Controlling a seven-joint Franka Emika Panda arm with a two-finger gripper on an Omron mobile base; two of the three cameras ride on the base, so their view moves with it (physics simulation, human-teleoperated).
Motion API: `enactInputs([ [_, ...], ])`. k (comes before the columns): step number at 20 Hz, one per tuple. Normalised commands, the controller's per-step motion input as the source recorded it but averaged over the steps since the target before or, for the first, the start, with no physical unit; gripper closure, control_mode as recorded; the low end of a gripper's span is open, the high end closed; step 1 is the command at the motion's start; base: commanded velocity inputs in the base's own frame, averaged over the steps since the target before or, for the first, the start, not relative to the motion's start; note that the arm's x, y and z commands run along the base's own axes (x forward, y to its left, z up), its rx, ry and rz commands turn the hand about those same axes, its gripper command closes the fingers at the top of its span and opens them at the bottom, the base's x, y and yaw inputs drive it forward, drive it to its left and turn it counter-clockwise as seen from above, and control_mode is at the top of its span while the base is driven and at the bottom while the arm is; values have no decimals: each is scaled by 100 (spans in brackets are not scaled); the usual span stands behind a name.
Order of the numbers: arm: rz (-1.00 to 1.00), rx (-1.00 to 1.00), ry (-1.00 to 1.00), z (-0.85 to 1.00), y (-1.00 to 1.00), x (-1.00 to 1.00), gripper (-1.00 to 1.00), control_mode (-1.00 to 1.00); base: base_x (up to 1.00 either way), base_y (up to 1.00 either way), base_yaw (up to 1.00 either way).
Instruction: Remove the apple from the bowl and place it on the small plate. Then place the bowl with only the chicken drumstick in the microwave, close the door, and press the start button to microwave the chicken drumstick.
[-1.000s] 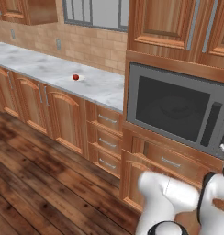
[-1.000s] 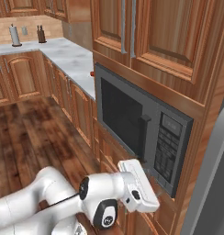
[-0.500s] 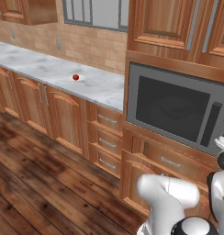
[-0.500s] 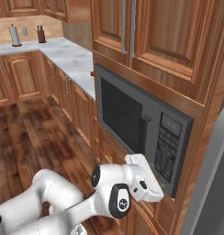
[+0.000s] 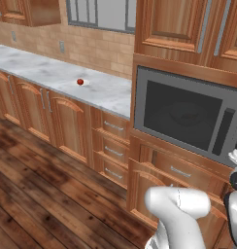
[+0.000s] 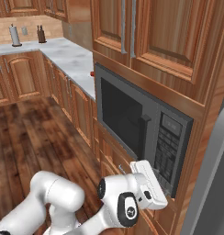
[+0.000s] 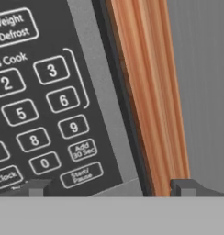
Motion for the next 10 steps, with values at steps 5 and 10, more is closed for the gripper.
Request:
enactInputs([
  [5, 0, 0, -10, -3, -19, 3, -100, -100, 0, 0, 0],
  [10, 0, 0, -2, -15, -9, 17, -100, -100, 0, 0, 0],
])
